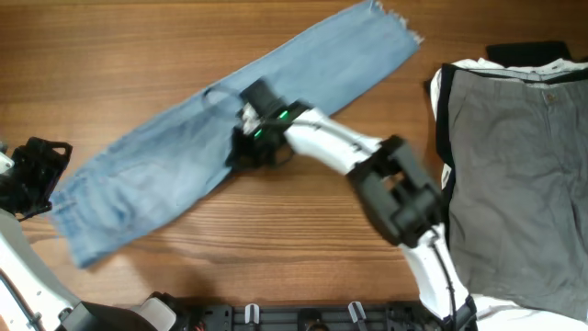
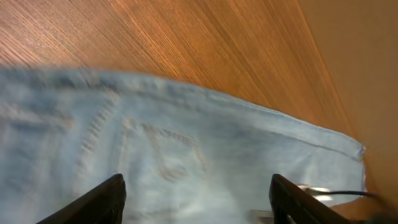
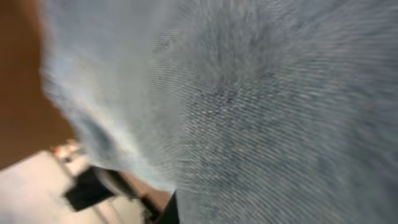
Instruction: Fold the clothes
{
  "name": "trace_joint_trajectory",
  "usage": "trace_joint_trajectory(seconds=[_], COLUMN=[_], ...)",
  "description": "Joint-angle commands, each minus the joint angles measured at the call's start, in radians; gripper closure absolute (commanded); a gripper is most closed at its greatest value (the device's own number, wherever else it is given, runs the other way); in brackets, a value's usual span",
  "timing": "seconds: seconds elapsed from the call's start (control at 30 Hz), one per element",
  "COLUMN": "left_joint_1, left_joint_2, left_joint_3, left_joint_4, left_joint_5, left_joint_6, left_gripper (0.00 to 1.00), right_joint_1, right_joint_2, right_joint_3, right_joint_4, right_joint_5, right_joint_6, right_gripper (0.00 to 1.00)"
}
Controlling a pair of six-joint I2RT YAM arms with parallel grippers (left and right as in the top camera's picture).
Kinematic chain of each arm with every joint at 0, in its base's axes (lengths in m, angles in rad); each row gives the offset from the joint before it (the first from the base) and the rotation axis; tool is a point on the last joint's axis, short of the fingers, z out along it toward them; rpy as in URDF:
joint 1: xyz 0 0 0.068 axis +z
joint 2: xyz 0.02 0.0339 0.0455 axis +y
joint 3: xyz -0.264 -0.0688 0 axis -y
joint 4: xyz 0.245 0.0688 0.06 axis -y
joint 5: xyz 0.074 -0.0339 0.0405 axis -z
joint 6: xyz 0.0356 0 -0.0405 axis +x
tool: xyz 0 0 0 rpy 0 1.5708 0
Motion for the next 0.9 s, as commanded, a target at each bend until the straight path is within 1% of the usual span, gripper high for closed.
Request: trace_joint_trajectory(seconds=[0.0,0.03,0.07,0.1,0.13,0.17,0.2,0.27,0.3,0.33,0.37,0.43,0.47,0.5,0.53,0.57,0.6,0.7,0.73,0.8,0.87], left_joint_1=[-0.004,-0.004,-0.004,-0.004,-0.004,-0.004,-0.004,-0.004,-0.005,-0.011,-0.023,-0.066,-0.096,-0.121,-0.148,-0.171,-0.193,-0.226,-0.226,-0.221,-0.222], left_joint_2=[-0.004,-0.004,-0.004,-0.004,-0.004,-0.004,-0.004,-0.004,-0.004,-0.002,0.003,0.015,0.021,0.026,0.031,0.038,0.048,0.084,0.105,0.154,0.194], left_joint_3=[0.011,0.011,0.011,0.011,0.011,0.011,0.011,0.011,0.011,0.009,0.005,-0.011,-0.029,-0.05,-0.08,-0.109,-0.143,-0.251,-0.292,-0.353,-0.367], left_joint_4=[0.0,0.0,0.0,0.0,0.0,0.0,0.0,-0.005,-0.018,-0.037,-0.059,-0.091,-0.09,-0.081,-0.065,-0.048,-0.024,0.047,0.076,0.154,0.198], left_joint_5=[0.001,0.001,0.001,0.001,0.001,0.001,0.001,0.001,0.001,0.001,-0.008,-0.098,-0.158,-0.187,-0.195,-0.2,-0.217,-0.311,-0.343,-0.351,-0.347], left_joint_6=[0.009,0.009,0.009,0.009,0.009,0.008,0.009,0.009,0.012,0.037,0.065,0.064,0.064,0.064,0.064,0.064,0.063,0.051,0.024,-0.042,-0.075], left_gripper=[0.27,0.27,0.27,0.27,0.27,0.27,0.26,0.24,0.25,0.27,0.29,0.28,0.28,0.28,0.28,0.28,0.28,0.3,0.29,0.24,0.23], right_joint_1=[-0.071,-0.069,-0.061,-0.045,-0.032,-0.023,-0.015,-0.011,-0.013,-0.023,-0.035,-0.061,-0.076,-0.089,-0.101,-0.111,-0.117,-0.117,-0.117,-0.117,-0.117], right_joint_2=[-0.081,-0.073,-0.067,-0.055,-0.047,-0.044,-0.042,-0.042,-0.042,-0.042,-0.042,-0.042,-0.042,-0.042,-0.042,-0.042,-0.042,-0.042,-0.042,-0.042,-0.042], right_joint_3=[0.032,0.032,0.032,0.032,0.032,0.032,0.032,0.032,0.032,0.032,0.032,0.032,0.032,0.032,0.032,0.031,0.03,0.031,0.031,0.031,0.031], right_joint_4=[0.051,0.097,0.15,0.248,0.326,0.363,0.38,0.388,0.38,0.352,0.322,0.229,0.135,0.035,-0.041,-0.101,-0.134,-0.14,-0.141,-0.141,-0.145], right_joint_5=[-0.139,-0.113,-0.076,-0.014,0.041,0.088,0.129,0.14,0.14,0.14,0.14,0.153,0.183,0.222,0.251,0.27,0.27,0.254,0.25,0.235,0.225], right_joint_6=[0.038,0.08,0.126,0.154,0.14,0.111,0.068,-0.026,-0.106,-0.174,-0.198,-0.254,-0.273,-0.266,-0.263,-0.264,-0.276,-0.324,-0.323,-0.327,-0.343], right_gripper=[0.96,0.92,0.83,0.75,0.66,0.57,0.55,0.5,0.49,0.49,0.49,0.64,0.64,0.6,0.54,0.47,0.44,0.42,0.4,0.38,0.38])
